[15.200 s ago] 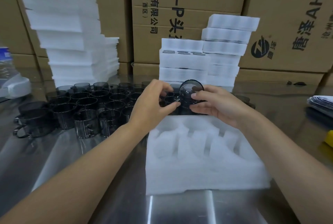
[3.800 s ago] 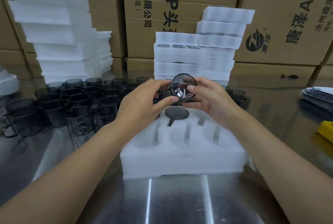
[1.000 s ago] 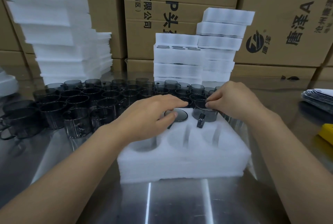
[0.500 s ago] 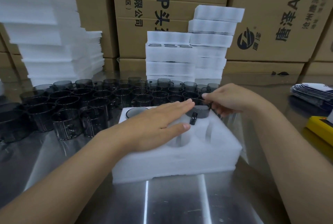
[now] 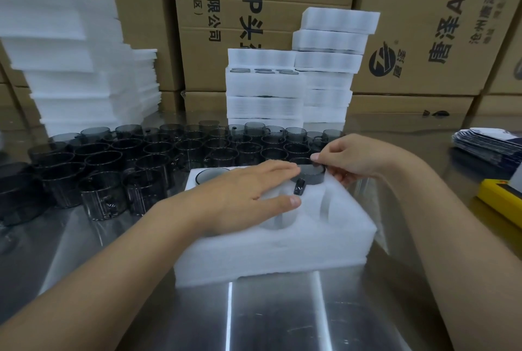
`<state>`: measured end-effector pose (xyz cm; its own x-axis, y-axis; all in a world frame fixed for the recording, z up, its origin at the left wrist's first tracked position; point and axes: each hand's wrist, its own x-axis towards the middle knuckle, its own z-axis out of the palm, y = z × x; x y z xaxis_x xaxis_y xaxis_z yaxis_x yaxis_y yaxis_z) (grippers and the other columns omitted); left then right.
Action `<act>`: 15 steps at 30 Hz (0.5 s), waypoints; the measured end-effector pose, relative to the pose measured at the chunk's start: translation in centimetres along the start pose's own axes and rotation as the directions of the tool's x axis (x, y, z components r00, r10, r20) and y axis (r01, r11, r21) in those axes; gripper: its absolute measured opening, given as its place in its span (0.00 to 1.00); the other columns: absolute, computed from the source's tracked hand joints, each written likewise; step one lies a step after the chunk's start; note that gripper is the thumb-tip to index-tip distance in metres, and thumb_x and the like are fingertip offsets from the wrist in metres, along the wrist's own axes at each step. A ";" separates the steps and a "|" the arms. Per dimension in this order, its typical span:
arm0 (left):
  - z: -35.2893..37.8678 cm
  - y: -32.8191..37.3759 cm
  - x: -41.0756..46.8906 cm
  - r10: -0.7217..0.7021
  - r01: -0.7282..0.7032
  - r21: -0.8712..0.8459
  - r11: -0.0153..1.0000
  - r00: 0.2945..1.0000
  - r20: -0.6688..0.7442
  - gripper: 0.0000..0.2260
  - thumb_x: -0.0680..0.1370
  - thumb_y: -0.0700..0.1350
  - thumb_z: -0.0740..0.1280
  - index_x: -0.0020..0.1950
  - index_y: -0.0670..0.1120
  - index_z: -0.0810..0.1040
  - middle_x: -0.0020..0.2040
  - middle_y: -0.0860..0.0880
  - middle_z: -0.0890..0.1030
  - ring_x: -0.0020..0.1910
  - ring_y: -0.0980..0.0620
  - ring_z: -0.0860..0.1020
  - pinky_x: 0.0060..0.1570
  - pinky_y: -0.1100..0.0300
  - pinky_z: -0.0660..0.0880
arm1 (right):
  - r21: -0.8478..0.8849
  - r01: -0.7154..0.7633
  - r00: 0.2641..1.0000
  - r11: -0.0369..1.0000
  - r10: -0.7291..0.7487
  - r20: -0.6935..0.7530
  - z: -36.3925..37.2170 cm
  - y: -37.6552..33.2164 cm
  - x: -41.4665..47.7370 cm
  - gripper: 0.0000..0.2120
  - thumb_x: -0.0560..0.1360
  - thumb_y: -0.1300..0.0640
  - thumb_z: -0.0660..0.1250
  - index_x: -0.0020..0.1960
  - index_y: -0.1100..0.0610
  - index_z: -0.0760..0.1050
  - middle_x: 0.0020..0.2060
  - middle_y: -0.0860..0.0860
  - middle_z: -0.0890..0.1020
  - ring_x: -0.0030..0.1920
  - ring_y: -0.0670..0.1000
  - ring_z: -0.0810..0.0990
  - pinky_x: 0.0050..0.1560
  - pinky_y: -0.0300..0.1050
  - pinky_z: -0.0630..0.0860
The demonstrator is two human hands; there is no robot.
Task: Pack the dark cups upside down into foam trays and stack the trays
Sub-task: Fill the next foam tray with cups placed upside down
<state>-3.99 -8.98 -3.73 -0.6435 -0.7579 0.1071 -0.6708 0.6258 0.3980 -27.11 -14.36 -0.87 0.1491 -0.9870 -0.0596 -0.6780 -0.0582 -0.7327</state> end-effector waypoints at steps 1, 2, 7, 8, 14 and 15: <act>0.0 0.0 0.0 -0.004 0.004 0.005 1.000 1.000 0.001 0.35 0.68 0.75 0.48 0.74 0.67 0.52 0.63 0.82 0.51 0.70 0.66 0.60 0.69 0.62 0.60 | 0.007 0.005 1.000 1.000 -0.005 0.019 -0.1 0.1 0.0 0.12 0.76 0.48 0.68 0.41 0.56 0.79 0.25 0.46 0.79 0.26 0.44 0.79 0.28 0.34 0.75; 0.0 0.1 0.0 -0.009 0.009 0.010 1.000 1.000 0.002 0.35 0.68 0.75 0.48 0.74 0.67 0.53 0.64 0.81 0.52 0.70 0.64 0.62 0.70 0.59 0.61 | 0.028 0.005 0.999 1.000 -0.006 0.044 -0.3 0.3 -0.1 0.11 0.76 0.49 0.68 0.42 0.56 0.79 0.25 0.46 0.79 0.27 0.44 0.79 0.29 0.34 0.75; -0.1 0.2 0.1 -0.055 0.055 0.026 0.998 0.998 0.016 0.36 0.68 0.75 0.50 0.74 0.65 0.57 0.71 0.74 0.55 0.71 0.63 0.61 0.71 0.55 0.61 | 0.147 -0.033 0.991 0.989 0.013 0.136 -0.1 1.0 0.0 0.08 0.76 0.52 0.68 0.47 0.58 0.77 0.26 0.46 0.80 0.26 0.44 0.78 0.27 0.35 0.74; -0.1 0.2 0.1 -0.066 0.064 0.041 0.997 0.998 0.025 0.35 0.69 0.75 0.51 0.74 0.65 0.57 0.72 0.72 0.55 0.72 0.63 0.60 0.72 0.55 0.59 | 0.143 -0.037 0.991 0.989 0.018 0.134 0.0 1.0 0.1 0.08 0.76 0.53 0.69 0.48 0.58 0.77 0.26 0.47 0.80 0.26 0.44 0.78 0.27 0.35 0.74; -0.3 0.3 0.4 -0.094 0.091 0.063 0.994 0.994 0.049 0.30 0.73 0.70 0.54 0.74 0.64 0.59 0.73 0.69 0.56 0.72 0.62 0.59 0.72 0.56 0.59 | 0.137 -0.058 0.992 0.989 0.041 0.123 0.2 0.8 0.6 0.05 0.76 0.56 0.69 0.47 0.58 0.77 0.26 0.47 0.80 0.24 0.44 0.77 0.25 0.35 0.72; -0.3 0.2 0.5 -0.088 0.085 0.070 0.994 0.995 0.045 0.28 0.75 0.68 0.56 0.74 0.63 0.60 0.74 0.69 0.56 0.72 0.62 0.59 0.72 0.55 0.59 | 0.141 -0.055 0.992 0.988 0.038 0.118 0.3 0.8 0.5 0.05 0.76 0.57 0.69 0.47 0.58 0.77 0.26 0.47 0.80 0.24 0.43 0.76 0.24 0.35 0.72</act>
<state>-4.35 -9.24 -3.35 -0.5976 -0.8012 0.0307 -0.7473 0.5704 0.3409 -27.40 -14.90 -1.69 0.2072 -0.9639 -0.1675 -0.5769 0.0179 -0.8166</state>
